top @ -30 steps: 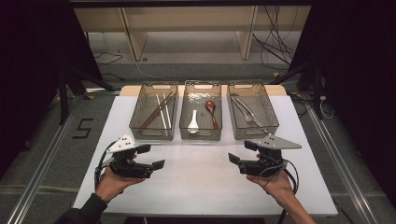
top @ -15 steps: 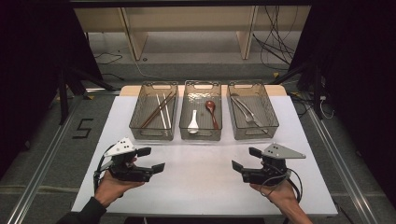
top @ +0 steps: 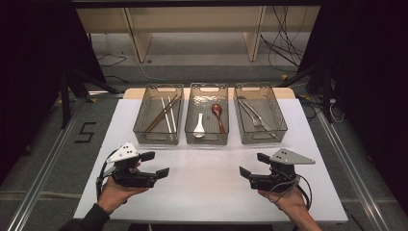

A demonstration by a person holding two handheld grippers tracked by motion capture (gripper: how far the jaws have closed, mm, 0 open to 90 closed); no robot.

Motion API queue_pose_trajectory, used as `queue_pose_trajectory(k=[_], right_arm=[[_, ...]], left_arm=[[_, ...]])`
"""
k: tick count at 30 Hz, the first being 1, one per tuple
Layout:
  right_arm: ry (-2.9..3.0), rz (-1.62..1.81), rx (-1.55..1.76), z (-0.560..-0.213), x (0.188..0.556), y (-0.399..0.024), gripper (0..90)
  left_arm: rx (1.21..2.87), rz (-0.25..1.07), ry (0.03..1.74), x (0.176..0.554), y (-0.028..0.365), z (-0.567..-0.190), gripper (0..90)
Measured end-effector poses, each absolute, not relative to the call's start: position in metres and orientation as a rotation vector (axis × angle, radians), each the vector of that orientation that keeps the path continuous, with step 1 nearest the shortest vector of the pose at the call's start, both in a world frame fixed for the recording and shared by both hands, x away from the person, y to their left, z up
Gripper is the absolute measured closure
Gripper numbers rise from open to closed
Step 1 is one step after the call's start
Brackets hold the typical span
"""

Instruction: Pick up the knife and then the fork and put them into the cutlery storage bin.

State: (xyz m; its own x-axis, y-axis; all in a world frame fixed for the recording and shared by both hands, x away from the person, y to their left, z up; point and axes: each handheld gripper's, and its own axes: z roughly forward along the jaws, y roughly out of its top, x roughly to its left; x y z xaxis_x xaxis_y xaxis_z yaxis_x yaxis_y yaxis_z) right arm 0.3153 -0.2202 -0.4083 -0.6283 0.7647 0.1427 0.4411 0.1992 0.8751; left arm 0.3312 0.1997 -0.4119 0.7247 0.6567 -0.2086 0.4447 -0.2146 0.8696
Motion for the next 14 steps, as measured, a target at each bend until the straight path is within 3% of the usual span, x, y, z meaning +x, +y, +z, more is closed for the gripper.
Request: queue_pose_trajectory(k=[14], right_arm=[[2.159,1.393,1.139,-0.4083,0.3156,-0.2209,18.8]], left_arm=[[1.848,0.252,0.853,0.3315,0.1991,-0.4112,15.6]])
